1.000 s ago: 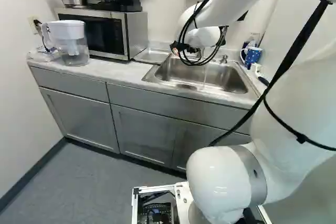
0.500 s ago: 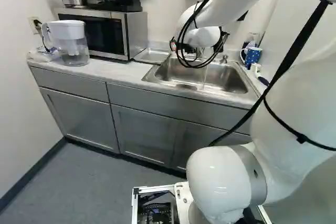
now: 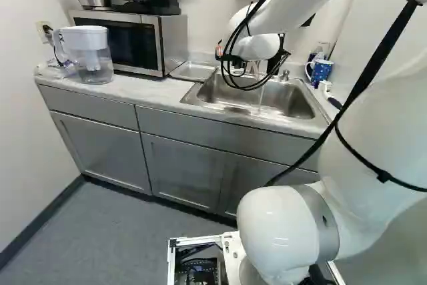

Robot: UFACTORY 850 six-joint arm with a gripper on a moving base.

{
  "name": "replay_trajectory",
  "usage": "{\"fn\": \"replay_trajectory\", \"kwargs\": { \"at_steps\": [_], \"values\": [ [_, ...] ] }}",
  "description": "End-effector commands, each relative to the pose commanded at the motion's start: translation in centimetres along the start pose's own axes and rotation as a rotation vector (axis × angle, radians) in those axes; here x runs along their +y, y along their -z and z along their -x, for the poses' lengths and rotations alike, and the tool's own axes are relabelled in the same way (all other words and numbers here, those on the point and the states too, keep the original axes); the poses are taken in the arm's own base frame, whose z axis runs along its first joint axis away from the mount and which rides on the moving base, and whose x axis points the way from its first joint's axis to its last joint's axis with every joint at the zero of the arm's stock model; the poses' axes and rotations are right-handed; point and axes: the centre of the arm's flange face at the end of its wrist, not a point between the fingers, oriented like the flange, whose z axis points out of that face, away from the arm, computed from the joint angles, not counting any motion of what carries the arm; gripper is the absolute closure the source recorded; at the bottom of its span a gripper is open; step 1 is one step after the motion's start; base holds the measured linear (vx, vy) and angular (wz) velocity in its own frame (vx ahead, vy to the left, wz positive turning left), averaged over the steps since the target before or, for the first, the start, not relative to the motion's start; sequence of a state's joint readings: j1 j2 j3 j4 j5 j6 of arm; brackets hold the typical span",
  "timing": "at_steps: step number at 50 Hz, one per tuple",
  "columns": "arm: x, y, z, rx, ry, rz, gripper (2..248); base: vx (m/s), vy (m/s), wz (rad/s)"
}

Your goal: Rinse the cup and place it in the tray

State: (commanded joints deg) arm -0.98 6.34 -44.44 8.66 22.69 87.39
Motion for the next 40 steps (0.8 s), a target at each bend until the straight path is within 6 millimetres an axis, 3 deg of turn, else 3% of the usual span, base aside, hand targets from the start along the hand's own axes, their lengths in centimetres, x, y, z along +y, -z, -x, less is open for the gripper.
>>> {"fn": "replay_trajectory", "kwargs": {
  "at_steps": [8,40],
  "values": [
    [0.00,0.00,0.00,0.000,-0.084,0.000,124,0.000,0.000,0.000],
    [0.00,0.00,0.00,0.000,-0.084,0.000,124,0.000,0.000,0.000]
  ]
}}
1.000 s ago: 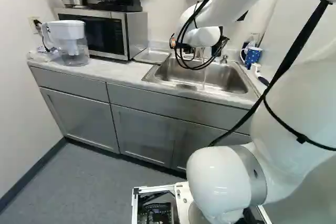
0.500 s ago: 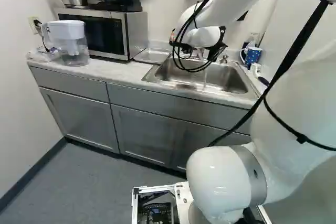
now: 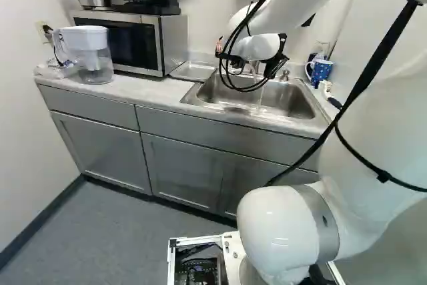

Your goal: Rinse the cup and place it in the tray

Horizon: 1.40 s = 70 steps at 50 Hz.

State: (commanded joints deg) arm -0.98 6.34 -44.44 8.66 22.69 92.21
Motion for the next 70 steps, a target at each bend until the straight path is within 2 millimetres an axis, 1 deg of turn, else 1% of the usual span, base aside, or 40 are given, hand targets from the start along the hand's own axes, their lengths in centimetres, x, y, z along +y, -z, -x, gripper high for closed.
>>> {"fn": "replay_trajectory", "kwargs": {
  "at_steps": [43,57,70],
  "values": [
    [0.00,0.00,0.00,0.000,0.000,0.000,124,0.000,0.000,0.000],
    [0.00,0.00,0.00,0.000,-0.107,0.000,124,0.000,0.000,0.000],
    [0.00,0.00,0.00,0.000,-0.107,0.000,124,0.000,0.000,0.000]
  ]
}}
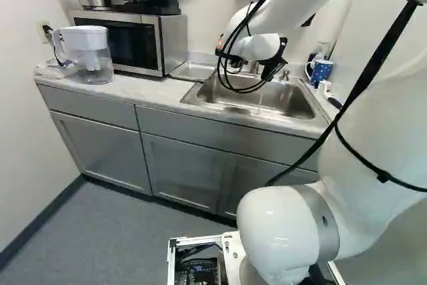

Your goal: Rinse the cup and place it in the tray

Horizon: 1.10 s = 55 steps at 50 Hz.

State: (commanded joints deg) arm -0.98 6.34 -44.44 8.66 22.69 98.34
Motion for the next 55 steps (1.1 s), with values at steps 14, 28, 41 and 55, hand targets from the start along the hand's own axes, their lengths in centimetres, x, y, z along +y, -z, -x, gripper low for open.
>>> {"fn": "replay_trajectory", "kwargs": {
  "at_steps": [14,28,41,55],
  "values": [
    [0.00,0.00,0.00,0.000,0.077,0.000,124,0.000,0.000,0.000],
    [0.00,0.00,0.00,0.000,0.221,0.000,124,0.000,0.000,0.000],
    [0.00,0.00,0.00,0.000,0.358,0.000,124,0.000,0.000,0.000],
    [0.00,0.00,0.00,0.000,0.505,0.000,124,0.000,0.000,0.000]
  ]
}}
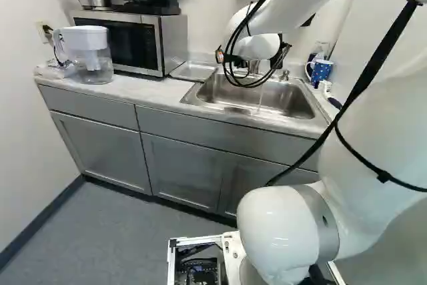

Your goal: Rinse the cup and place it in the tray

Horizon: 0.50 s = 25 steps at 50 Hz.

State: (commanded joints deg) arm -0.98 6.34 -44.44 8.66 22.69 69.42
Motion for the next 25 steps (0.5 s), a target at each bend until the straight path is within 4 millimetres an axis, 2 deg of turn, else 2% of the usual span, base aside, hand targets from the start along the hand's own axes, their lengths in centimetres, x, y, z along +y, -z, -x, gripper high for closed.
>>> {"fn": "replay_trajectory", "kwargs": {
  "at_steps": [25],
  "values": [
    [0.00,0.00,0.00,0.000,0.263,0.000,124,0.000,0.000,0.000]
  ]
}}
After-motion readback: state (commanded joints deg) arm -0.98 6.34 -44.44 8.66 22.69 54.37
